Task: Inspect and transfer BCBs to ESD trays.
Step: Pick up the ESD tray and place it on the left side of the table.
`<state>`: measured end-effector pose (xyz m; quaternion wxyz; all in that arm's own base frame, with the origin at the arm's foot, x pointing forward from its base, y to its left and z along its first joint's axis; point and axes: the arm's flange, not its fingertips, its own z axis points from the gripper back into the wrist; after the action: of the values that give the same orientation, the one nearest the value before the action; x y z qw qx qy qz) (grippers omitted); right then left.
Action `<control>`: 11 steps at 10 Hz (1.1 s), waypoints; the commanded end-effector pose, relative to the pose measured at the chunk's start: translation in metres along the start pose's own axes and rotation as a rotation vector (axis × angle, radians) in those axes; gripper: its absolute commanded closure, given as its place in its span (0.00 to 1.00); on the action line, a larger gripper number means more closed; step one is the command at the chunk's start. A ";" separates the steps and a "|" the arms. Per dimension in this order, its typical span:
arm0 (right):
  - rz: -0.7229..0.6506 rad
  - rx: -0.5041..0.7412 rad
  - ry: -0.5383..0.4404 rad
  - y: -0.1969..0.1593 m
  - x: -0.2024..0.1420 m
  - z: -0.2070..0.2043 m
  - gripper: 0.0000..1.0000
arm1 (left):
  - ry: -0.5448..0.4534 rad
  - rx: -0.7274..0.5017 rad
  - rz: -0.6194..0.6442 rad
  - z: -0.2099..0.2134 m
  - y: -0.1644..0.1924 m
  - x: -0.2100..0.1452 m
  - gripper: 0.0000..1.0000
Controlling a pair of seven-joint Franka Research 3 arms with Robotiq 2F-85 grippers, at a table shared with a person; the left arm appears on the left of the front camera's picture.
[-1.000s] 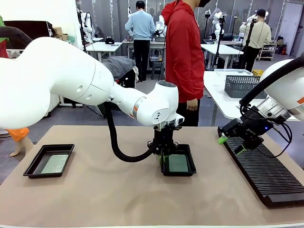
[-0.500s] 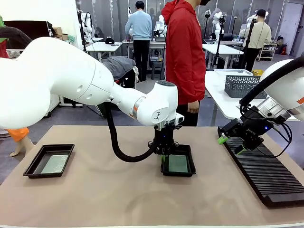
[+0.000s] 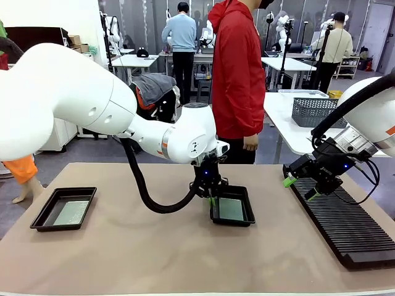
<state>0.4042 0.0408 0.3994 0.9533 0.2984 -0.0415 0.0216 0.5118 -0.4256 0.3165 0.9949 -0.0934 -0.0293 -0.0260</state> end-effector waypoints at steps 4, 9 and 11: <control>-0.019 -0.014 0.000 0.002 0.001 0.000 0.00 | -0.058 -0.161 -0.053 0.015 0.040 -0.024 1.00; -0.019 -0.014 0.000 0.002 0.001 0.000 0.00 | -0.099 -0.234 -0.008 0.045 0.094 -0.046 1.00; -0.019 -0.014 0.000 0.002 0.001 0.000 0.00 | -0.113 -0.219 -0.008 0.059 0.119 -0.056 1.00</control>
<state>0.4042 0.0407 0.3996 0.9533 0.2983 -0.0417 0.0216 0.4730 -0.3171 0.3460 0.9777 -0.1946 -0.0759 -0.0200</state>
